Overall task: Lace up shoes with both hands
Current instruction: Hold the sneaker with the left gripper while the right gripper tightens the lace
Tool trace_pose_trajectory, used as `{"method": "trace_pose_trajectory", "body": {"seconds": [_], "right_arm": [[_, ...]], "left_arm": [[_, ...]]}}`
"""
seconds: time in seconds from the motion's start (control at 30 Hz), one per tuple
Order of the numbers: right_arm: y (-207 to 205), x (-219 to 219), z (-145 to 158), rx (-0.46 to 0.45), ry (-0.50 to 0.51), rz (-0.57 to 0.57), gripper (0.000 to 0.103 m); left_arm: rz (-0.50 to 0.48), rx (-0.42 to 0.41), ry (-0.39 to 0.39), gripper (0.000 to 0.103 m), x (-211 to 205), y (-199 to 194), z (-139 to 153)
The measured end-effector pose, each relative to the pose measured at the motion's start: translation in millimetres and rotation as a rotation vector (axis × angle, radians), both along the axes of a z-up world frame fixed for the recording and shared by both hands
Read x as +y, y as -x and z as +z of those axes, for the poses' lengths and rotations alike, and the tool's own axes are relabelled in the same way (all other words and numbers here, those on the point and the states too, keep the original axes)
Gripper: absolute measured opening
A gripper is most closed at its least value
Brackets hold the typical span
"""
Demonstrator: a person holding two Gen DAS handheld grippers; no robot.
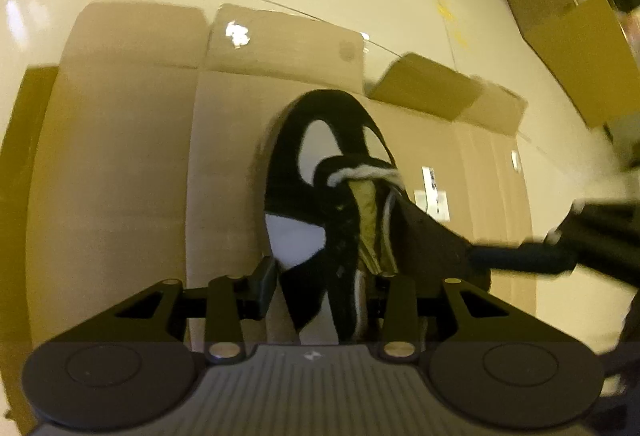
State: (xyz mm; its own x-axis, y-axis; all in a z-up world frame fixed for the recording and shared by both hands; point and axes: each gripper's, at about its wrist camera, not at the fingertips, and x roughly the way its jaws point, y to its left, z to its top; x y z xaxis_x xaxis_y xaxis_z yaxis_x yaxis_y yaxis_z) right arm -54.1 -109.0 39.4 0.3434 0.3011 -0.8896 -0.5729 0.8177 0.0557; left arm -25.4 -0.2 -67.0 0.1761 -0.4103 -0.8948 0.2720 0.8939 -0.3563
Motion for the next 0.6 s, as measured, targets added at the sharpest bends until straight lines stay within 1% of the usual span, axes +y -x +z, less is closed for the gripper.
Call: {"method": "trace_pose_trajectory", "body": {"seconds": [0.07, 0.13, 0.17, 0.23, 0.27, 0.3, 0.37, 0.4, 0.5, 0.6], "right_arm": [[2, -1, -4, -0.060, 0.064, -0.038, 0.052], [-1, -3, -12, -0.057, 0.087, -0.055, 0.048], [-4, -6, -19, -0.044, 0.080, -0.075, 0.042], [-6, -11, -24, -0.022, 0.035, -0.093, 0.026], [-4, -12, -24, -0.018, 0.020, -0.097, 0.014], [-3, -13, -24, -0.015, 0.006, -0.102, 0.011], [0, -9, -22, -0.044, 0.017, -0.095, 0.006], [2, -9, -20, -0.065, 0.026, -0.102, 0.005], [4, -20, -10, -0.086, 0.035, -0.139, 0.004], [-1, -26, -8, -0.113, 0.058, -0.173, 0.004]], "left_arm": [[-0.006, -0.009, -0.002, 0.039, 0, 1, 4], [-0.015, -0.029, -0.002, 0.038, -1, 2, 7], [-0.018, -0.039, 0.000, 0.038, -2, 2, 7], [-0.005, -0.046, 0.008, 0.035, -1, 1, 6], [0.005, -0.053, 0.015, 0.030, -1, 1, 6], [0.012, -0.063, 0.021, 0.025, 0, 1, 7], [0.020, -0.086, 0.037, 0.020, -1, -1, 10], [0.023, -0.098, 0.046, 0.020, -2, -2, 12], [0.021, -0.109, 0.074, 0.020, -8, -7, 12], [0.005, -0.142, 0.089, 0.019, -17, -10, 10]]}}
